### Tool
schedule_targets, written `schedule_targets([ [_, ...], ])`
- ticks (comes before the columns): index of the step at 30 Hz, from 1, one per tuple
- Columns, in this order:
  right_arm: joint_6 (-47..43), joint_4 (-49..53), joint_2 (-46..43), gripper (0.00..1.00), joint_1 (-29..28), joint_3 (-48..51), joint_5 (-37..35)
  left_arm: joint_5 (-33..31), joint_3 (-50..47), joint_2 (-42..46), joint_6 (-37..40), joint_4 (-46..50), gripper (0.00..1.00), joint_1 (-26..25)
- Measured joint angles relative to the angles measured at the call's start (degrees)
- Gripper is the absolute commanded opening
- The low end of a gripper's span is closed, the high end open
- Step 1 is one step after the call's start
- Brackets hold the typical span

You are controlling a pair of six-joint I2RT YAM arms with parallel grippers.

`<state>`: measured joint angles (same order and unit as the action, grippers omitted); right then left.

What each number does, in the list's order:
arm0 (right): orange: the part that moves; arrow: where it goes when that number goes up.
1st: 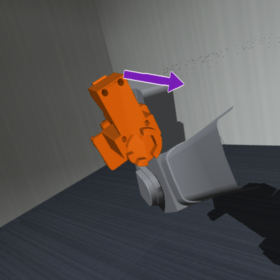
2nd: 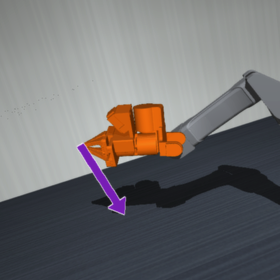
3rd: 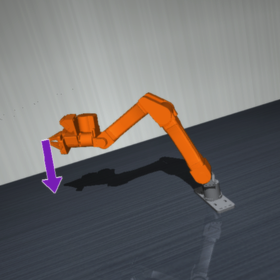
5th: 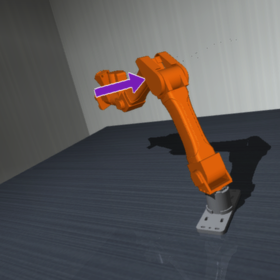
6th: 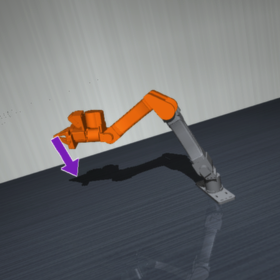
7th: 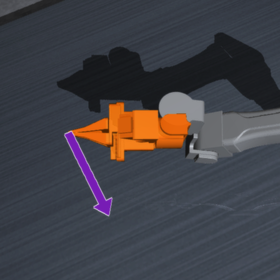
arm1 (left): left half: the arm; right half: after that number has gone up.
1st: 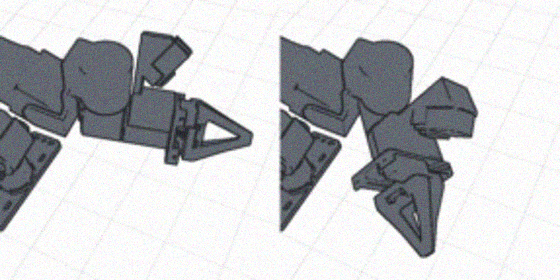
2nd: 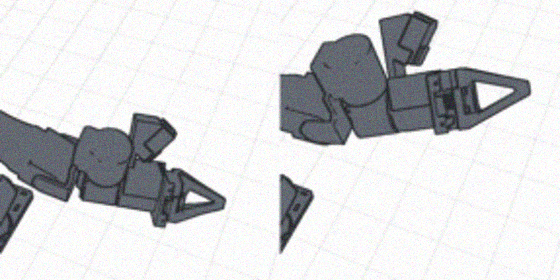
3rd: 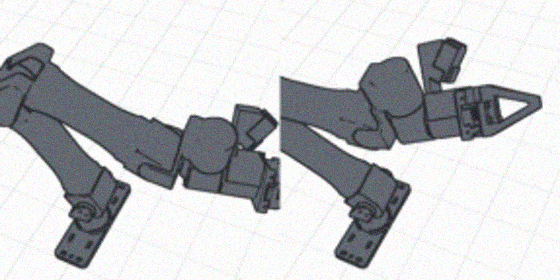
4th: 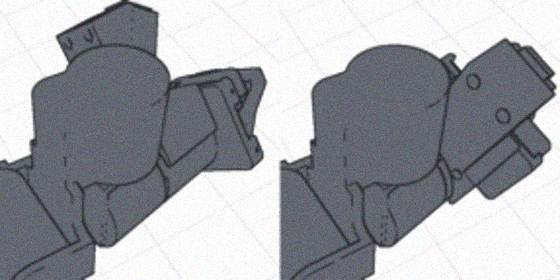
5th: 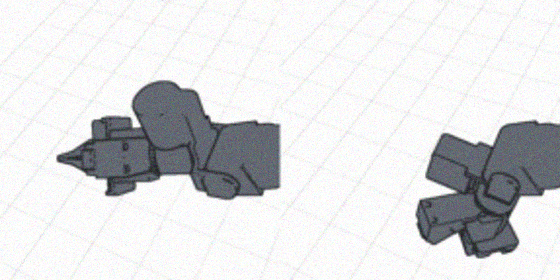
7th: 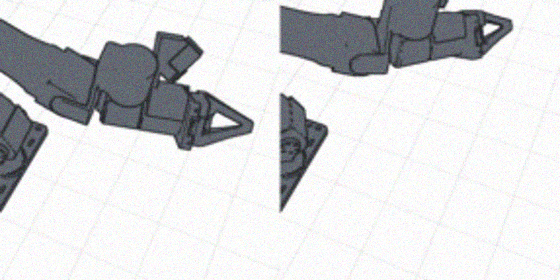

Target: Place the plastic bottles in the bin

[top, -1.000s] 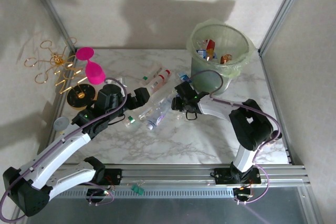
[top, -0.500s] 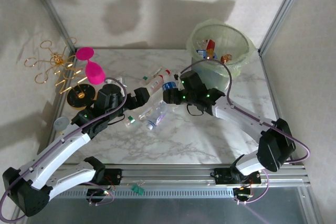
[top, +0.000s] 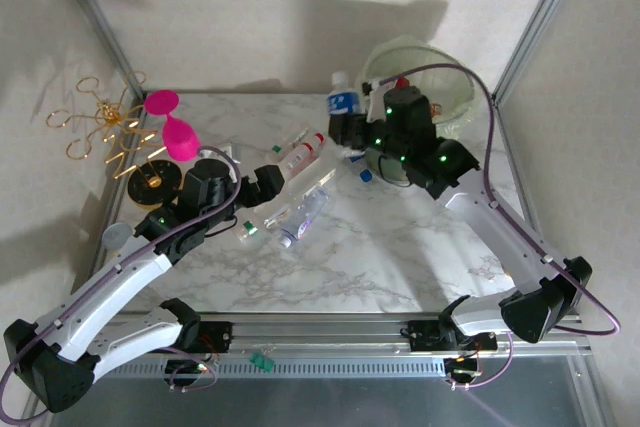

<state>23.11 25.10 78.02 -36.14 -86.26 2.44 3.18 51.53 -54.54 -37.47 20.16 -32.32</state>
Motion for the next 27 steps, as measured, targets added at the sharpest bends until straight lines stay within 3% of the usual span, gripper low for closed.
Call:
schedule_targets([
  [7, -0.4, 2.6, 0.7, 0.37, 10.8, -5.7, -3.1, -0.2, 0.8, -0.7, 0.7, 0.0, 1.0, -0.1],
  [10, -0.3, 3.5, 2.8, 0.28, 15.8, -8.7, -4.1, -0.2, 0.9, -1.1, 1.3, 0.0, 1.0, -0.2],
  [27, -1.2, 6.7, 18.7, 0.32, 26.8, -16.3, -6.4, -0.8, 1.6, -2.6, 2.8, 0.0, 1.0, -0.2],
])
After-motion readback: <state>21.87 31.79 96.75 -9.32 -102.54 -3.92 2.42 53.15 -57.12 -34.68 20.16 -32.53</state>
